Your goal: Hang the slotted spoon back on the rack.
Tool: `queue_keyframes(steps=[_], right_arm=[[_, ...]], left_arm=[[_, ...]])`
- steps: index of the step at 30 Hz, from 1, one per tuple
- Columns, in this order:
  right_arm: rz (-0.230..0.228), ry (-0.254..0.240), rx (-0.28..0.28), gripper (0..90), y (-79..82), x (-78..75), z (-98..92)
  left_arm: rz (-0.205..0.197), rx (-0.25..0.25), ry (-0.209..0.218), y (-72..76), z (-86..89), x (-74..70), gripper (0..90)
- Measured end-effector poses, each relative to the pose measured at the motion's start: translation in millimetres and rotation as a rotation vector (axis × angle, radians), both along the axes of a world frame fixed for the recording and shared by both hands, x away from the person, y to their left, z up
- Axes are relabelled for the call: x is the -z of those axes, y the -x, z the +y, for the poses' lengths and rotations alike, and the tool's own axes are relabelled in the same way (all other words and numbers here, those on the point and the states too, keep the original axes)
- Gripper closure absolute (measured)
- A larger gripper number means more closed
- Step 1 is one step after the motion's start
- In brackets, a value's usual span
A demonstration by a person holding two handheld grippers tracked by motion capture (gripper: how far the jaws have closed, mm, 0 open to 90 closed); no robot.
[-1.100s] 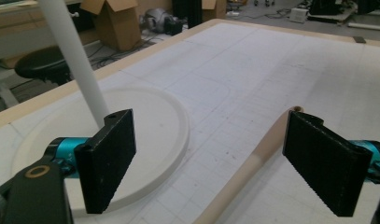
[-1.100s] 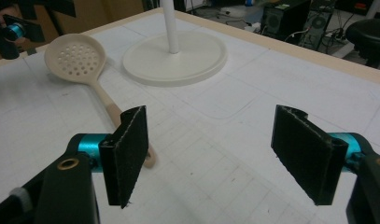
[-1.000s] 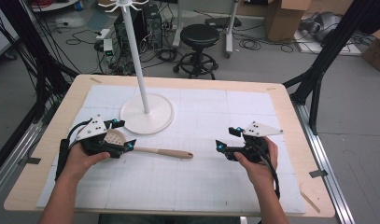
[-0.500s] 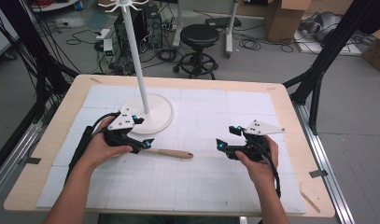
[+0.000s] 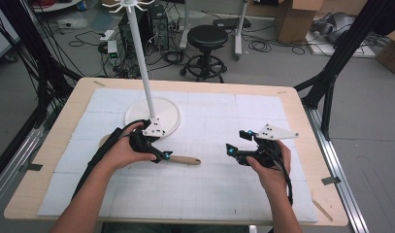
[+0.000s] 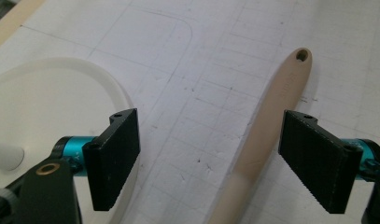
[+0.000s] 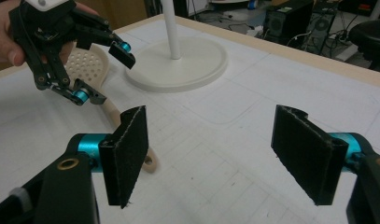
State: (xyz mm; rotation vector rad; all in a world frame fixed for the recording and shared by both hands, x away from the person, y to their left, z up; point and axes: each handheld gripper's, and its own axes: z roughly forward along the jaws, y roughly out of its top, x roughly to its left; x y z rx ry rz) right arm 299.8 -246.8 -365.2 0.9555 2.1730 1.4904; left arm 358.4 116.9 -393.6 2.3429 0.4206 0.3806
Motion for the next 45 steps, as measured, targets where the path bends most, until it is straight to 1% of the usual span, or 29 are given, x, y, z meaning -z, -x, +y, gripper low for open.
queue_keyframes(steps=[2, 3, 4, 6, 8, 10, 11, 13, 15, 17, 19, 21, 22, 23, 25, 26, 27, 28, 29, 30, 32, 33, 34, 35, 42, 45], right_arm=[[-0.001, 0.002, -0.004, 27.0, 0.0, 0.0, 0.6], [-0.001, 0.002, -0.003, 27.0, 0.0, -0.1, 0.8], [0.002, 0.0, -0.002, 27.0, 0.2, -0.5, 0.8], [-0.001, 0.001, -0.002, 27.0, 0.1, -0.7, 0.6], [0.0, 0.001, -0.002, 27.0, 0.2, -1.0, 0.5], [0.0, 0.001, -0.002, 27.0, 0.3, -0.9, 0.7], [0.003, -0.001, -0.003, 27.0, 0.4, -0.8, 1.1], [0.002, 0.001, -0.007, 27.0, 0.5, -0.8, 1.8], [0.0, 0.003, -0.013, 27.0, 0.3, -0.8, 2.6], [0.003, 0.003, -0.012, 27.1, 0.4, -0.9, 2.8], [0.005, 0.002, -0.012, 27.0, 0.3, -0.7, 2.8], [0.006, 0.003, -0.014, 27.0, 0.3, -0.3, 3.3], [0.007, 0.004, -0.014, 27.0, 0.3, -0.2, 3.8], [0.007, 0.004, -0.014, 27.0, 0.3, -0.2, 3.8], [0.007, 0.006, -0.016, 27.0, 0.4, -0.3, 4.4], [0.008, 0.007, -0.017, 27.0, 0.4, -0.1, 4.7], [0.009, 0.008, -0.017, 27.0, 0.4, 0.0, 4.9], [0.008, 0.008, -0.017, 27.1, 0.3, 0.1, 5.0], [0.009, 0.008, -0.017, 27.0, 0.5, 0.1, 5.3], [0.011, 0.008, -0.018, 27.0, 0.6, 0.2, 5.7], [0.011, 0.011, -0.017, 27.1, 0.4, 0.7, 6.0], [0.013, 0.011, -0.018, 27.0, 0.3, 1.1, 6.1], [0.015, 0.011, -0.019, 27.0, 0.2, 1.3, 6.4], [0.015, 0.013, -0.018, 27.0, 0.1, 1.6, 6.8], [0.016, 0.019, -0.024, 27.1, 0.0, 1.9, 9.1], [0.018, 0.017, -0.022, 27.1, 0.1, 1.9, 8.4]], left_arm=[[0.002, 0.014, -0.033, -1.3, -4.3, -0.7, 21.5], [0.013, 0.022, -0.039, -1.7, -6.1, -0.3, 21.6], [0.03, 0.028, -0.057, -2.3, -7.9, 0.4, 21.8], [0.047, 0.032, -0.083, -2.4, -11.5, 3.6, 21.9], [0.074, 0.05, -0.124, -3.7, -14.8, 6.8, 22.0], [0.096, 0.055, -0.17, -4.1, -18.9, 11.4, 22.2], [0.101, 0.059, -0.194, -4.4, -20.9, 13.6, 22.2], [0.089, 0.065, -0.236, -5.0, -23.5, 16.2, 24.0], [0.105, 0.061, -0.256, -7.0, -24.3, 17.5, 26.0], [0.11, 0.056, -0.287, -8.8, -24.4, 18.8, 27.7], [0.125, 0.062, -0.295, -9.4, -24.6, 20.4, 28.4], [0.144, 0.075, -0.311, -9.0, -24.5, 22.5, 34.3], [0.153, 0.074, -0.306, -8.9, -24.5, 23.4, 38.1], [0.156, 0.076, -0.306, -8.9, -24.3, 23.1, 38.1], [0.157, 0.079, -0.298, -7.9, -23.6, 23.5, 41.6], [0.157, 0.078, -0.296, -7.7, -23.2, 23.6, 41.5], [0.172, 0.082, -0.29, -8.0, -22.4, 23.4, 43.5], [0.176, 0.084, -0.284, -8.1, -21.8, 23.6, 46.9], [0.175, 0.079, -0.284, -8.1, -21.9, 23.8, 46.0], [0.181, 0.085, -0.288, -7.7, -22.6, 23.2, 46.7], [0.191, 0.091, -0.293, -6.0, -24.6, 22.4, 54.9], [0.202, 0.099, -0.295, -5.7, -25.1, 22.1, 57.4], [0.201, 0.102, -0.294, -5.3, -25.3, 22.2, 61.9], [0.204, 0.1, -0.293, -5.6, -25.2, 22.2, 62.2], [0.199, 0.135, -0.294, -5.3, -24.6, 21.9, 65.7], [0.215, 0.135, -0.288, -5.0, -24.4, 21.9, 69.1]])
